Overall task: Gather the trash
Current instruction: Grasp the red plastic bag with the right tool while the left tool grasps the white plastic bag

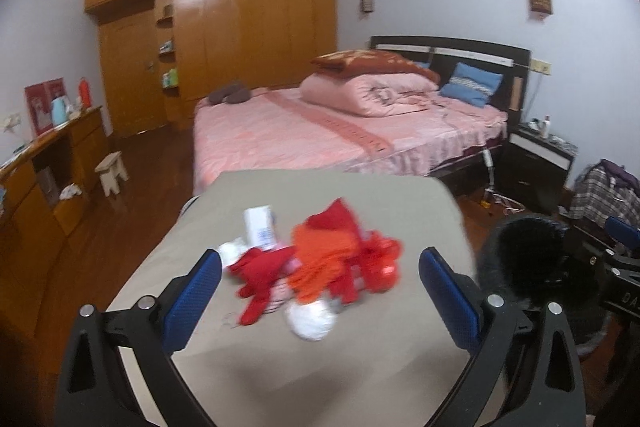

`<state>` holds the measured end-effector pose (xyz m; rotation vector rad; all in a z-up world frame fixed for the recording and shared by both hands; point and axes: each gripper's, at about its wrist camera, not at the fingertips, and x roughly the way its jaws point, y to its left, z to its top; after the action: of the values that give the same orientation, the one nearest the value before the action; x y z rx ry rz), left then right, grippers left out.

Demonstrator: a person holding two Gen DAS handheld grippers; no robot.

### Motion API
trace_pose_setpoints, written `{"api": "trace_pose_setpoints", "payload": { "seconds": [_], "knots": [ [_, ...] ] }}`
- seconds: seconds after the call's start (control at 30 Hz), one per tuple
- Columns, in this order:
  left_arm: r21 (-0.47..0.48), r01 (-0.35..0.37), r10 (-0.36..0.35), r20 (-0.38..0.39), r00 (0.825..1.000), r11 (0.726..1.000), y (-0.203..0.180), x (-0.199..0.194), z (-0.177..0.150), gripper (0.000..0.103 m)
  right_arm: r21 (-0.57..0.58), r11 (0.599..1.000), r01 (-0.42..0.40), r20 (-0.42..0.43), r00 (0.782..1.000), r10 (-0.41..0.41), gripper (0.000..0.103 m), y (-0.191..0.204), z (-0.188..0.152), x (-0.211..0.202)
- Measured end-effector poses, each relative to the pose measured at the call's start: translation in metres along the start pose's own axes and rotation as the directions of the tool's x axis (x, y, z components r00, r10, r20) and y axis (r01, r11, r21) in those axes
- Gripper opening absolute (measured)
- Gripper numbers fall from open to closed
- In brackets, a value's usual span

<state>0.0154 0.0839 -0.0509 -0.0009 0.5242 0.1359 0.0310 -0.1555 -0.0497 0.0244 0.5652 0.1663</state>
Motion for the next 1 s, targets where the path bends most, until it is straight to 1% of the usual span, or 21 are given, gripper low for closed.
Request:
{"api": "trace_pose_setpoints", "payload": {
  "seconds": [0.13, 0.27, 0.33, 0.37, 0.43, 0.47, 0.57, 0.63, 0.73, 0.83, 0.87, 0.9, 0.93, 0.97, 1.0],
  "knots": [
    [0.0, -0.051, 0.051, -0.018, 0.999, 0.999, 0.024, 0.018, -0.015, 0.097, -0.01, 0.999, -0.044, -0.042, 0.998, 0.043, 0.098, 0.021, -0.013, 0.034],
    [-0.021, -0.042, 0.04, -0.075, 0.996, 0.999, 0.036, 0.042, -0.031, 0.097, -0.02, 0.999, -0.038, -0.067, 0.997, 0.037, 0.098, 0.034, -0.02, 0.063],
    [-0.02, -0.034, 0.032, -0.098, 0.995, 0.999, 0.036, 0.057, -0.038, 0.096, -0.019, 0.999, -0.035, -0.071, 0.997, 0.033, 0.094, 0.038, -0.021, 0.078],
    [-0.02, -0.025, 0.023, -0.112, 0.993, 0.999, 0.034, 0.064, -0.043, 0.094, -0.026, 0.999, -0.029, -0.073, 0.997, 0.027, 0.092, 0.039, -0.022, 0.084],
    [-0.018, -0.011, 0.008, -0.141, 0.99, 1.0, 0.031, 0.078, -0.051, 0.091, -0.032, 0.999, -0.03, -0.081, 0.996, 0.027, 0.086, 0.039, -0.025, 0.089],
    [-0.018, -0.006, 0.003, -0.148, 0.989, 1.0, 0.03, 0.083, -0.054, 0.089, -0.033, 0.999, -0.043, -0.089, 0.995, 0.04, 0.082, 0.039, -0.026, 0.094],
    [-0.022, 0.008, -0.011, -0.174, 0.985, 1.0, 0.027, 0.1, -0.061, 0.085, -0.041, 0.998, -0.04, -0.101, 0.994, 0.036, 0.081, 0.04, -0.03, 0.103],
    [-0.032, 0.018, -0.023, -0.19, 0.982, 0.999, 0.026, 0.108, -0.063, 0.084, -0.052, 0.998, -0.036, -0.102, 0.994, 0.03, 0.081, 0.041, -0.032, 0.106],
    [-0.048, 0.025, -0.035, -0.227, 0.973, 0.999, 0.025, 0.123, -0.07, 0.081, -0.058, 0.998, -0.034, -0.111, 0.993, 0.027, 0.081, 0.041, -0.034, 0.11],
    [-0.071, 0.041, -0.059, -0.261, 0.963, 0.997, 0.025, 0.133, -0.077, 0.072, -0.062, 0.998, -0.034, -0.121, 0.992, 0.026, 0.081, 0.042, -0.035, 0.116],
    [-0.082, 0.054, -0.074, -0.273, 0.959, 0.995, 0.025, 0.137, -0.08, 0.067, -0.064, 0.997, -0.035, -0.123, 0.992, 0.027, 0.081, 0.043, -0.035, 0.118],
    [-0.089, 0.067, -0.089, -0.284, 0.954, 0.994, 0.024, 0.14, -0.083, 0.06, -0.066, 0.997, -0.036, -0.126, 0.992, 0.027, 0.081, 0.044, -0.035, 0.12],
    [-0.096, 0.083, -0.107, -0.294, 0.95, 0.992, 0.024, 0.142, -0.085, 0.055, -0.068, 0.997, -0.037, -0.13, 0.991, 0.028, 0.082, 0.045, -0.035, 0.122],
    [-0.109, 0.112, -0.141, -0.307, 0.941, 0.988, 0.023, 0.145, -0.088, 0.043, -0.069, 0.997, -0.038, -0.134, 0.991, 0.028, 0.082, 0.045, -0.034, 0.124],
    [-0.112, 0.113, -0.143, -0.309, 0.94, 0.987, 0.023, 0.146, -0.089, 0.039, -0.068, 0.997, -0.038, -0.135, 0.99, 0.029, 0.082, 0.046, -0.035, 0.124]
  ]
}}
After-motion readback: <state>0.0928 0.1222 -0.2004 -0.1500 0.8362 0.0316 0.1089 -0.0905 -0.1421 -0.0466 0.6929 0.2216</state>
